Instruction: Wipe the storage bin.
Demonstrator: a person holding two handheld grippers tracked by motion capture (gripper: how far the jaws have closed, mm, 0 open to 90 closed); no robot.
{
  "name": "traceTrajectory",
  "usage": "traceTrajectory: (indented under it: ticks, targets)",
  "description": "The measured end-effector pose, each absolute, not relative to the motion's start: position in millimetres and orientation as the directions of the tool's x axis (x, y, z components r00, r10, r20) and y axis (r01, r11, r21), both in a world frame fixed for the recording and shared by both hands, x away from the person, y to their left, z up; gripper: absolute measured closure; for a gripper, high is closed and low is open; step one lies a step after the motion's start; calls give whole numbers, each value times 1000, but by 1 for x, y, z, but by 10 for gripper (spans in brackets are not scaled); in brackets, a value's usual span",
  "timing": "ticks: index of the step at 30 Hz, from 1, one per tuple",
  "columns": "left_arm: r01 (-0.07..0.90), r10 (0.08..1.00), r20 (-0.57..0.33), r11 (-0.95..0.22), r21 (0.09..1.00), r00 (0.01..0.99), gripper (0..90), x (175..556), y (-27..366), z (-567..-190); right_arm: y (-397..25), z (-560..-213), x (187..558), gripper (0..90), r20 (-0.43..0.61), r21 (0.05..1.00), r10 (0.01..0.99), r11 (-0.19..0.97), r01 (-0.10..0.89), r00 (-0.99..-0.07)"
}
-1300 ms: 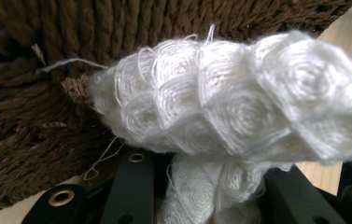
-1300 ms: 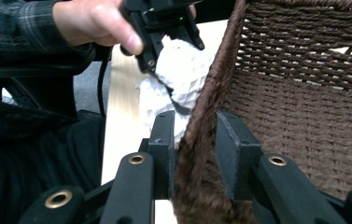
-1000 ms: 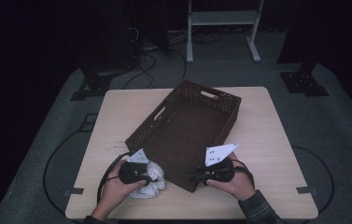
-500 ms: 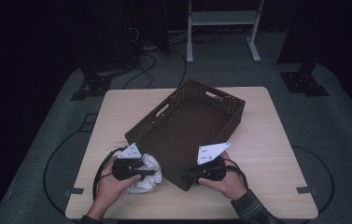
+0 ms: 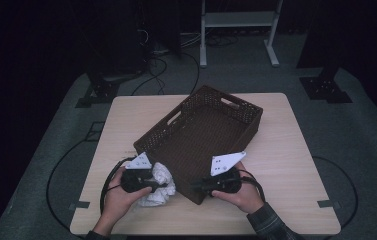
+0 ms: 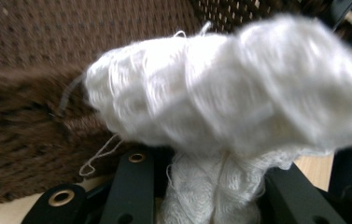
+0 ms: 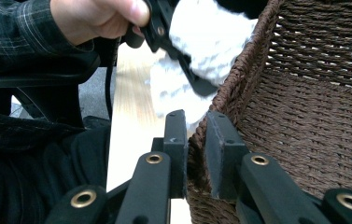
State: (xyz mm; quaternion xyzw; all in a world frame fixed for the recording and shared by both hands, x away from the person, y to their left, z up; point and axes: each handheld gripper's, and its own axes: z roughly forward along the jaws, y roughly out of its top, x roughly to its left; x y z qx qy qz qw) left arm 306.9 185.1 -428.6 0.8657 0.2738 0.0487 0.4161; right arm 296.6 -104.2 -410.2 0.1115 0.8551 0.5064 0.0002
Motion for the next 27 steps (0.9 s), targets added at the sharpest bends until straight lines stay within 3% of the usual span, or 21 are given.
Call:
traceTrajectory:
  ticks: [18,23,27]
  targets:
    - [481,520,-165,-561,674,838,683,314,176,-457,-104,-410,297,780,117,865,187,464,193,-975]
    - [486,523,-139,-617,618,841,683,317,176,-469,-104,-410,297,780,117,865,187,464,193,-975]
    - [479,515,-141,-614,628,845,683,314,173,-468,-105,-410,297,780,116,865,187,465,192,-976]
